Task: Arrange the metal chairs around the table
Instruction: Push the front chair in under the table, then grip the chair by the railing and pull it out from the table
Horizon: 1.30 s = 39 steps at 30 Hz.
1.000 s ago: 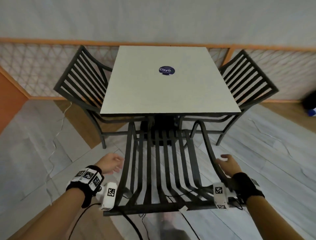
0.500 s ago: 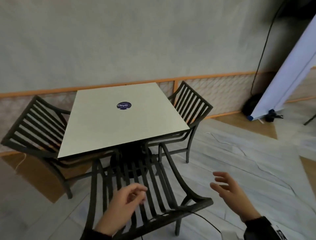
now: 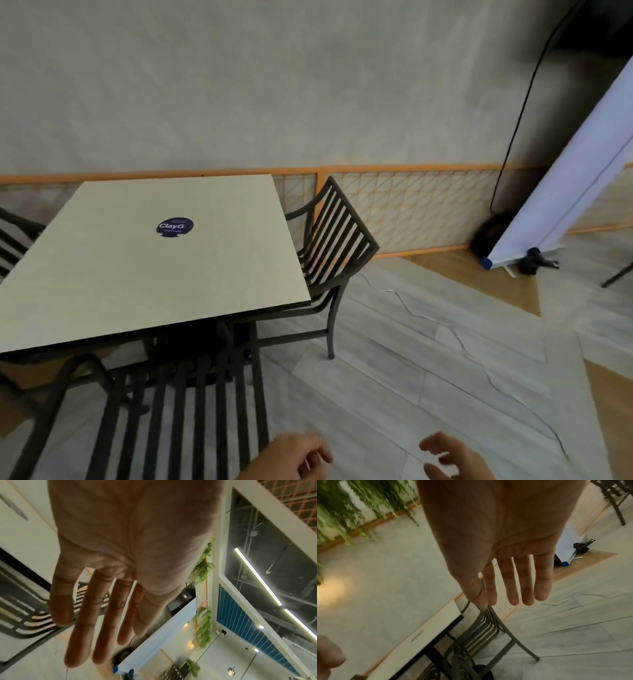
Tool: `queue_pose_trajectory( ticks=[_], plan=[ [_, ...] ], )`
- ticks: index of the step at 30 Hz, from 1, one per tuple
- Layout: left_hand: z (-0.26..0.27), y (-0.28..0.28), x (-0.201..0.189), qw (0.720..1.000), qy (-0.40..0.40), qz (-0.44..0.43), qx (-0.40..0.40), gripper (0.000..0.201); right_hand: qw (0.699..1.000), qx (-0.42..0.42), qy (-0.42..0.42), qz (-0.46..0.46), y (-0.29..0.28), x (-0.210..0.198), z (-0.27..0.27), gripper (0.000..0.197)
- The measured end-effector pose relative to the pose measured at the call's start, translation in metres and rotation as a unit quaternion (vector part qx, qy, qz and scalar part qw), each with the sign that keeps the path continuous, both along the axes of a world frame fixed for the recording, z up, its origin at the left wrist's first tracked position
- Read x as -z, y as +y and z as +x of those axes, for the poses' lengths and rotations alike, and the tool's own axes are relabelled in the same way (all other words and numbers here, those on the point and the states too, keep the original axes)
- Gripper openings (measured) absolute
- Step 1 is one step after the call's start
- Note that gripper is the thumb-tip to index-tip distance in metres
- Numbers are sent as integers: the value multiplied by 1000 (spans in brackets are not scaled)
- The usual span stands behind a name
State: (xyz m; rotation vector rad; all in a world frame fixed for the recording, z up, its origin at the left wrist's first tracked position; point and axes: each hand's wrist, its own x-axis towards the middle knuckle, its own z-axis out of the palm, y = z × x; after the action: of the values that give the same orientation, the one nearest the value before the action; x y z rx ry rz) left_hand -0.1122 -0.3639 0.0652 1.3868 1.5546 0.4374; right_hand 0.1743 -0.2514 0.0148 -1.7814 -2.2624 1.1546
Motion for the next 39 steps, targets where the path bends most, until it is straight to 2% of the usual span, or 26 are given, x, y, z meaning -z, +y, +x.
queue_pose_trajectory(
  ticks=[2,5,8,11,14,18,21,24,28,31,34,39],
  plan=[
    [12,34,6,1000,7,-9,-4,18,999,-24,-27,-4,36,-3,15,26],
    [13,79,10,1000,26,-11,1,5,997,-68,-47,-11,97,-5,20,31],
    [2,122,12,998,61,-4,12,8,990,-124,-64,28,160,-6,5,28],
    [-15,167,19,994,106,-3,8,17,984,-149,-49,80,223,-7,-24,22],
    [-33,210,34,991,131,14,-9,16,980,-151,-38,124,282,-13,-63,23],
    [-55,271,59,988,140,36,-53,20,978,-150,-44,136,350,-14,-119,26],
    [-71,320,82,986,151,28,-57,26,980,-126,-61,138,395,-4,-158,32],
    [-86,359,112,984,165,4,-72,31,985,-90,-69,133,432,11,-191,47],
    [-95,402,156,977,188,-28,-99,43,992,-36,-18,119,474,37,-223,61],
    [-91,432,186,970,201,-68,-122,59,992,-10,39,119,502,61,-243,63],
    [-86,460,212,960,209,-109,-152,72,983,-5,80,162,525,84,-258,60],
    [-84,501,239,950,211,-127,-189,80,983,-14,73,170,542,99,-263,69]
  ],
)
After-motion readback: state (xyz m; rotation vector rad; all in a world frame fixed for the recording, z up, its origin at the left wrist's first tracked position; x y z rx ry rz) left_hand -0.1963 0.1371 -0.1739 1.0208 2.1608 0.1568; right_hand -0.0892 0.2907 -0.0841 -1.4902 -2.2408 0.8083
